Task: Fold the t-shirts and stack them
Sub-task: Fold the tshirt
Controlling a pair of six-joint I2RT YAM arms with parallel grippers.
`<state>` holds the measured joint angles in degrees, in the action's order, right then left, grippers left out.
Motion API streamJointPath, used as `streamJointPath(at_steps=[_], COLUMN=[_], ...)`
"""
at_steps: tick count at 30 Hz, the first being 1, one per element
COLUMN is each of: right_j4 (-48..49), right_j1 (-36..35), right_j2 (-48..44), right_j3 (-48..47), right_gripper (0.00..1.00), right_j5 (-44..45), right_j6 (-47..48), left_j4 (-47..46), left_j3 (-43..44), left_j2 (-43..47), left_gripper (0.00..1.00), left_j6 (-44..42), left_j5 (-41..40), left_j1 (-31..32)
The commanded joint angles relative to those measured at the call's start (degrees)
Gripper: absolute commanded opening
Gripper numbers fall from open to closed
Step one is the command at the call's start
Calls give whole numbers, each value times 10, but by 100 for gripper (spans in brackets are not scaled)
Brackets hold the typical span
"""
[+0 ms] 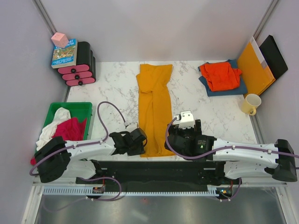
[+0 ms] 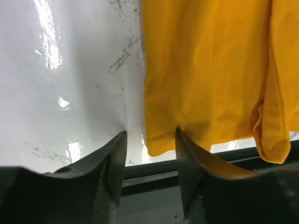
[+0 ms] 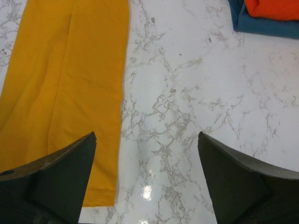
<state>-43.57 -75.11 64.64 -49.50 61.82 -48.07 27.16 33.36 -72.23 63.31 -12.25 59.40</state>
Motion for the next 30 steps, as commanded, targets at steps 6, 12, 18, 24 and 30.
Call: streamJointPath(at_steps=[6,12,18,24,30], right_j4=[-6,16,101,110,164], right_j1=[0,0,0,16,22], right_j2=[-18,-20,13,52,66], right_j3=[25,44,109,132,159], right_gripper=[97,96,89,80,72], right_j5=[-5,-70,-209,-219,-252], right_j6=[-30,-59,-107,-118,-127], left_j4=[-24,-19,-11,-10,-3], left_j3=[-24,-44,-37,-34,-37], left_j2=[-13,6,2,3,14], left_gripper=[6,2,2,2,2], left_j6=[13,20,11,0,-6], left_j5=[22,25,22,28,27], left_j1=[4,6,6,7,7])
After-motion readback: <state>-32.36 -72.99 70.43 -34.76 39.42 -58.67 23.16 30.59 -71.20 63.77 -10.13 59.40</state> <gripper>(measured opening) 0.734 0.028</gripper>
